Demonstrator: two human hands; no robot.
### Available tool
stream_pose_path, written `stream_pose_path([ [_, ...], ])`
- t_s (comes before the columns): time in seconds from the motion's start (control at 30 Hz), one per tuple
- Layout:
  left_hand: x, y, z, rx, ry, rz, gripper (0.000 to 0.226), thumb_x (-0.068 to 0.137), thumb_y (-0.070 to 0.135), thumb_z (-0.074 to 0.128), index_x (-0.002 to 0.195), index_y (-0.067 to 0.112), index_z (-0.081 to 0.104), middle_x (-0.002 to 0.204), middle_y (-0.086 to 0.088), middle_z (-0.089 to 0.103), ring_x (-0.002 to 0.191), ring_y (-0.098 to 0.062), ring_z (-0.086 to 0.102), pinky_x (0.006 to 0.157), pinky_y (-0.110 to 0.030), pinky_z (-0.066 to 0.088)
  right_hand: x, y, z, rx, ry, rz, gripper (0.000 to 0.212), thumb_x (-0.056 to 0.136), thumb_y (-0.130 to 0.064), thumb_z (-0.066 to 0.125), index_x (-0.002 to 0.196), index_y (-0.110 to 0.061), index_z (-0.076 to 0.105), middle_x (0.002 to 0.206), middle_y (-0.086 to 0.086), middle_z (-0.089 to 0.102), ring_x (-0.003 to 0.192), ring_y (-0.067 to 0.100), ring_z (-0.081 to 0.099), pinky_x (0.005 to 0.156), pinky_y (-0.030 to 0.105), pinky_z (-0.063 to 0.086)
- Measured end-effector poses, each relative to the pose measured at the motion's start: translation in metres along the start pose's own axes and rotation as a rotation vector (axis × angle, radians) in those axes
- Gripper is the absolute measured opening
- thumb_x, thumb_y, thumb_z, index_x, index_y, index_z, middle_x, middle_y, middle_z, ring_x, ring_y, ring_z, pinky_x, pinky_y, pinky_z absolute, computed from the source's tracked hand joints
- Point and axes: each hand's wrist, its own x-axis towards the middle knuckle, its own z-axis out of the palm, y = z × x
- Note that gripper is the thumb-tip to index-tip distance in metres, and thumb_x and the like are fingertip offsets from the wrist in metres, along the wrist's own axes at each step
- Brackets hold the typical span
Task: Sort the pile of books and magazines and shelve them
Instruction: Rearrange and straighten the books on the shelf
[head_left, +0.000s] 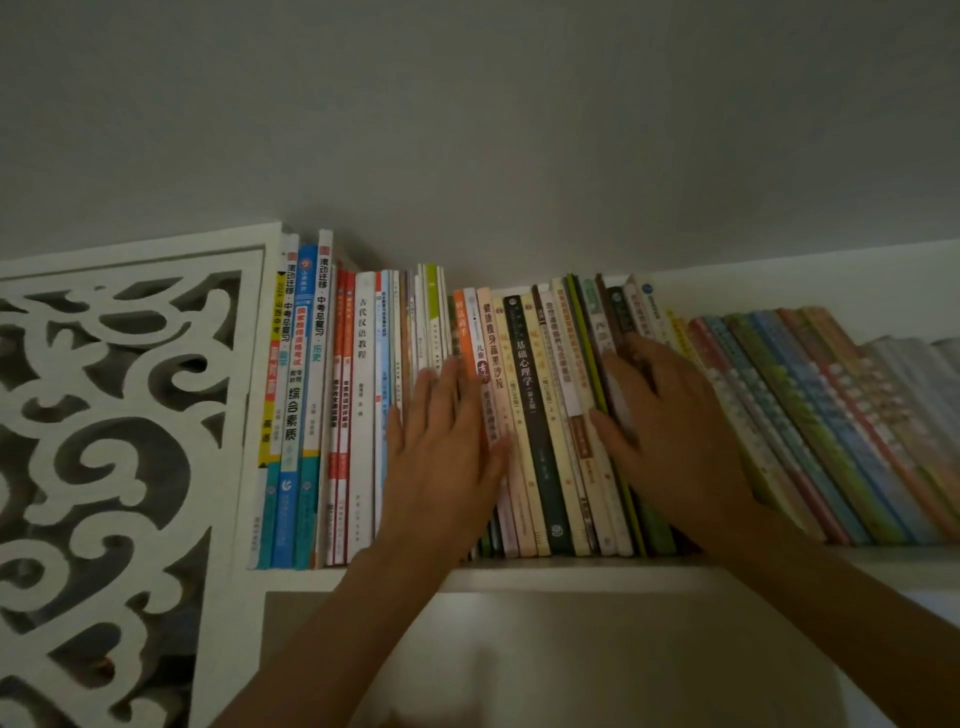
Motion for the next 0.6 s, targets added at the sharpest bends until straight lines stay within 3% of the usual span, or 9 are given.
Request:
stream_pose_path([
  [0.07,0.009,0.008,0.004,-0.026,0.041,0.073,0.06,0.097,0.047,0.023,0.147,0.029,-0.005,0.156,0.008,-0.011,0.139,-0.008,-0.019,0.108,-0.034,-0.016,0.001,0.004,0.0,0.009,-0.041,-0.019,0.057,0.092,-0.046,0.031,0.138,-0.014,0.043,0.142,0.016,0.041,0.129,0.033,0.039,0.108,0.049,0.034],
  [0.17,0.024,0.019,0.012,-0.064,0.133,0.134,0.054,0.097,0.041,0.031,0.147,0.024,0.019,0.156,0.004,0.013,0.144,-0.013,0.004,0.113,-0.035,-0.002,-0.002,0.008,0.003,0.012,-0.026,-0.048,0.059,0.093,-0.05,0.025,0.139,-0.018,0.042,0.143,0.016,0.04,0.131,0.034,0.037,0.109,0.05,0.031],
  [0.27,0.044,0.026,0.017,-0.127,0.261,0.153,0.039,0.095,0.031,0.044,0.132,0.02,0.045,0.143,-0.001,0.039,0.135,-0.016,0.029,0.108,-0.029,0.012,0.011,0.016,-0.004,0.107,0.033,-0.034,0.058,0.09,-0.054,0.028,0.133,-0.02,0.05,0.144,0.013,0.039,0.133,0.031,0.031,0.113,0.036,0.012],
  [0.3,0.052,0.028,0.018,-0.135,0.291,0.141,0.036,0.095,0.029,0.046,0.129,0.018,0.048,0.14,-0.002,0.043,0.132,-0.017,0.033,0.106,-0.029,0.015,0.022,0.018,-0.008,0.13,0.067,-0.039,0.056,0.089,-0.052,0.031,0.131,-0.02,0.051,0.144,0.012,0.039,0.133,0.029,0.03,0.113,0.035,0.013],
  [0.37,0.067,0.031,0.02,-0.119,0.31,0.111,0.039,0.095,0.029,0.045,0.132,0.017,0.045,0.141,-0.003,0.041,0.133,-0.019,0.033,0.11,-0.034,0.017,0.049,0.021,-0.015,0.189,0.067,-0.048,0.055,0.09,-0.048,0.037,0.137,-0.021,0.044,0.149,0.009,0.032,0.136,0.025,0.024,0.113,0.039,0.019],
  [0.47,0.085,0.032,0.02,-0.047,0.267,0.096,0.052,0.098,0.042,0.031,0.144,0.02,0.028,0.152,-0.001,0.026,0.142,-0.018,0.016,0.115,-0.04,0.002,0.088,0.017,-0.017,0.295,-0.094,-0.082,0.058,0.096,-0.043,0.043,0.147,-0.027,0.023,0.156,0.002,0.02,0.143,0.021,0.014,0.116,0.038,0.009],
  [0.53,0.095,0.029,0.018,0.034,0.222,0.097,0.065,0.094,0.054,0.023,0.147,0.018,0.018,0.155,-0.001,0.018,0.144,-0.018,0.009,0.115,-0.04,-0.004,0.101,0.015,-0.015,0.281,-0.164,-0.099,0.054,0.097,-0.044,0.037,0.147,-0.03,0.021,0.153,0.0,0.028,0.143,0.021,0.018,0.117,0.041,0.009],
  [0.6,0.104,0.022,0.014,0.083,0.19,0.101,0.074,0.088,0.063,0.021,0.145,0.016,0.023,0.153,-0.003,0.025,0.143,-0.017,0.015,0.115,-0.042,-0.002,0.105,0.016,-0.013,0.234,-0.167,-0.107,0.049,0.097,-0.044,0.036,0.144,-0.031,0.029,0.146,0.0,0.039,0.137,0.021,0.029,0.115,0.043,0.014],
])
